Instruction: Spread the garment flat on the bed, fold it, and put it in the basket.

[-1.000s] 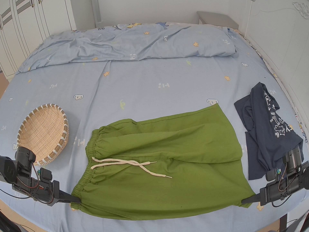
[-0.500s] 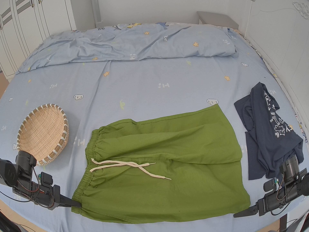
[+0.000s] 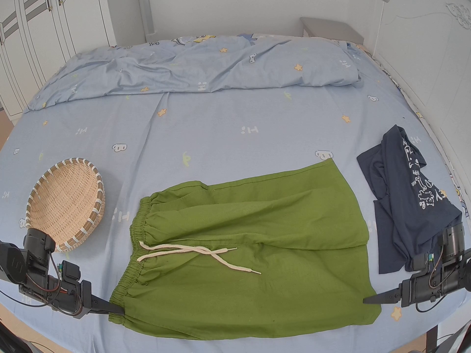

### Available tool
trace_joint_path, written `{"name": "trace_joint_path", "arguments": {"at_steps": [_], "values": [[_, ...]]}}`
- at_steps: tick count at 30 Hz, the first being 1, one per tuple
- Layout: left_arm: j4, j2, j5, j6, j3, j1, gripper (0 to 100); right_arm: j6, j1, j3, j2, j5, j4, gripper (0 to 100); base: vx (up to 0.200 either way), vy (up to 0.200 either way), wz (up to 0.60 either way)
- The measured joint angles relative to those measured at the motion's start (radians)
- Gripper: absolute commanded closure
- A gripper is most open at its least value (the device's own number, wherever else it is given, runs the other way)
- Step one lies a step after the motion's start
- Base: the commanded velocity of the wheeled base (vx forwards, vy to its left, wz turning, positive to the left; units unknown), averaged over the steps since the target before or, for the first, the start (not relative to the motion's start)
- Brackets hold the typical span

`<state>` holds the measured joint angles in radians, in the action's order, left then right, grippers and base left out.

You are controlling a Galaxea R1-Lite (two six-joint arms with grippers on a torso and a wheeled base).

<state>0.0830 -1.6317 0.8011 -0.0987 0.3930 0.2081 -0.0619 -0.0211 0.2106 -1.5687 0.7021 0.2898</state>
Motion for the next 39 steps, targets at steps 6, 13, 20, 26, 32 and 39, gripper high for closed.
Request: {"name": "trace_joint_path", "arguments": {"at_steps": [6, 13, 20, 26, 32, 39], "values": [[-0.001, 0.002, 0.001, 0.0, 0.005, -0.001, 100, -0.003, -0.019, 0.089, -0.047, -0.001, 0.021, 0, 0.0, 0.0, 0.0], [-0.001, 0.003, 0.001, 0.002, 0.008, -0.001, 100, -0.016, -0.011, 0.164, -0.18, -0.005, 0.149, 0, 0.0, 0.0, 0.0], [-0.002, 0.004, 0.001, 0.002, 0.008, -0.001, 100, -0.034, 0.013, 0.211, -0.268, -0.005, 0.184, 100, 0.0, 0.0, 0.0], [-0.001, 0.005, 0.001, 0.004, 0.006, -0.001, 100, -0.036, 0.017, 0.248, -0.306, -0.005, 0.184, 100, 0.0, 0.0, 0.0], [-0.001, 0.005, 0.001, 0.006, 0.004, -0.002, 100, -0.039, 0.008, 0.284, -0.331, -0.006, 0.181, 100, 0.0, 0.0, 0.0], [-0.001, 0.003, 0.001, 0.007, 0.004, -0.002, 100, -0.1, 0.005, 0.353, -0.332, -0.006, 0.173, 100, 0.0, 0.0, 0.0]]}}
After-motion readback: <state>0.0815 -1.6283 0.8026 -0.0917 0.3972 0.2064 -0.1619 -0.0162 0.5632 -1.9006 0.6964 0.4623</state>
